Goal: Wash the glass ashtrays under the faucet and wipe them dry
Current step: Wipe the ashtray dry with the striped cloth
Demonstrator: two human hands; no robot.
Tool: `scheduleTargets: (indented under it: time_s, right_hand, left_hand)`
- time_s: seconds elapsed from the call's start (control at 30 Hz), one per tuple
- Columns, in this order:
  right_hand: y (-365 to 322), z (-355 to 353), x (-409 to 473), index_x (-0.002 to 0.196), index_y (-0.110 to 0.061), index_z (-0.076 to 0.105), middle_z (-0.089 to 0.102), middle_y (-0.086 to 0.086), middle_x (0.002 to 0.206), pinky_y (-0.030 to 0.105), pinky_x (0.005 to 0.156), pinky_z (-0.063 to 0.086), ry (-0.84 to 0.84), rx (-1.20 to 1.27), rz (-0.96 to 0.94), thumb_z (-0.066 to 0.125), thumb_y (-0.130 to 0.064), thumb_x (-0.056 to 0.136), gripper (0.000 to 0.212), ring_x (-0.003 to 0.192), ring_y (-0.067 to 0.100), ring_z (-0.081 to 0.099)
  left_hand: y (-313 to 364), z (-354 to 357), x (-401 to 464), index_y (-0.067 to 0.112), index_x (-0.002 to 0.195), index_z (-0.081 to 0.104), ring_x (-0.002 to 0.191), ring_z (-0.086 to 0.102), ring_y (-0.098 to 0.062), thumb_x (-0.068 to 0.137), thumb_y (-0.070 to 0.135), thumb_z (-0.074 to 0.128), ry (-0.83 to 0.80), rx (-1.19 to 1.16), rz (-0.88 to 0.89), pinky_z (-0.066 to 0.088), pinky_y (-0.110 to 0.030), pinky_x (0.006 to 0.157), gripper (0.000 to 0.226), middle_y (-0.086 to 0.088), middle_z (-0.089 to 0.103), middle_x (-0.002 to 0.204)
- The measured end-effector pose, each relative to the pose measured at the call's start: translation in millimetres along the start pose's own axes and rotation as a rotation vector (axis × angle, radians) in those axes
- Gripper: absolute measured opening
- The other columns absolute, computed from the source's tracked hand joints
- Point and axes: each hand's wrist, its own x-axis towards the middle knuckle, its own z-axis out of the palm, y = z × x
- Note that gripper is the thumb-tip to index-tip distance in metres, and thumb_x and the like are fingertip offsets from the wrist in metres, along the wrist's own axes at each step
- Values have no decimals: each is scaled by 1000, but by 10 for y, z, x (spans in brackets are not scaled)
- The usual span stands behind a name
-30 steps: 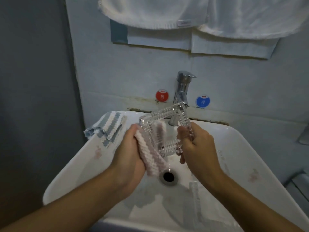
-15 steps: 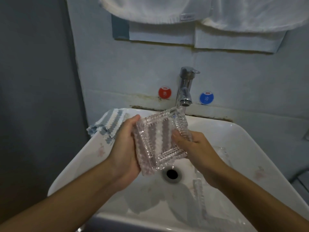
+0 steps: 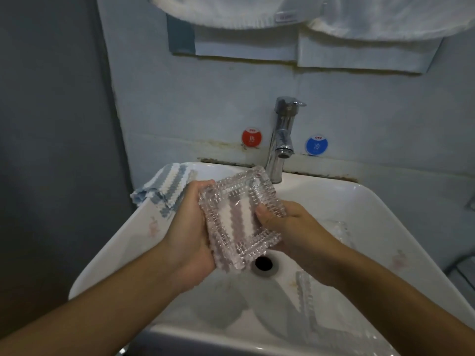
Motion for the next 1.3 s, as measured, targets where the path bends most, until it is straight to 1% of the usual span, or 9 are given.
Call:
scheduleTargets:
  time_s: [0.13,0.3,0.47,0.63,0.87,0.97,1.07,1.17,1.3]
  right_hand:
    - [36,-13,23,108,1,71,75,14,107,52,101,52,55,26,74,48,-29,106,37,105,34,70]
    - [71,21,42,104,-5,73,76,14,102,48,90,59,159,-7,54,49,-27,106,33,96,30,73]
    - [3,-29,17,82,-7,70,71,2,68,20,55,53,133,32,84,50,-25,106,36,56,6,65]
    - [-7,23,-4,108,-3,70,76,14,99,43,92,58,13,9,121,49,-30,105,34,91,26,74]
    - [27,119,-6,122,-1,59,68,23,110,48,88,59,31,212,211,46,-21,107,28,89,31,70]
    - [8,138,-25,129,-5,51,62,28,119,50,76,63,-11,380,345,45,-18,107,27,89,43,72]
    - [9,151,-45,127,0,52,63,34,120,44,67,64,-78,437,449,41,-16,108,27,88,48,72]
    - [-27,107,-42,128,-2,53,70,28,114,50,90,59,-120,460,442,43,-36,106,42,95,44,73]
    - [-20,49,-14,133,0,53,71,29,109,54,87,58,-116,594,391,26,-72,96,85,100,42,72]
  left_hand:
    - [23,-5,23,6,123,68,107,69,-33,97,48,44,145,155,27,54,-45,92,55,-19,70,119]
    - [-31,-3,2,13,123,69,100,73,-31,95,72,31,283,198,-78,51,-42,90,75,-14,75,111]
    - [-31,81,-66,13,121,72,106,70,-34,84,84,29,228,205,-196,51,-45,91,90,-16,73,114]
    - [-17,68,-67,9,114,75,104,70,-38,87,80,36,221,126,-129,49,-48,96,85,-20,72,114]
    - [-32,6,-8,13,117,72,93,74,-34,99,59,41,413,186,21,57,-47,85,58,-17,75,107]
    - [-76,-69,47,12,116,67,78,76,-34,96,45,57,683,233,131,61,-55,75,40,-15,77,93]
    - [-98,-43,70,12,113,64,80,75,-34,91,40,64,726,337,202,61,-54,73,36,-15,76,94]
    - [-128,-48,87,17,114,62,85,74,-29,94,35,66,707,500,246,62,-49,71,28,-8,75,100]
    - [-102,44,36,19,107,64,80,75,-23,97,36,61,678,587,342,63,-47,65,20,-4,75,93]
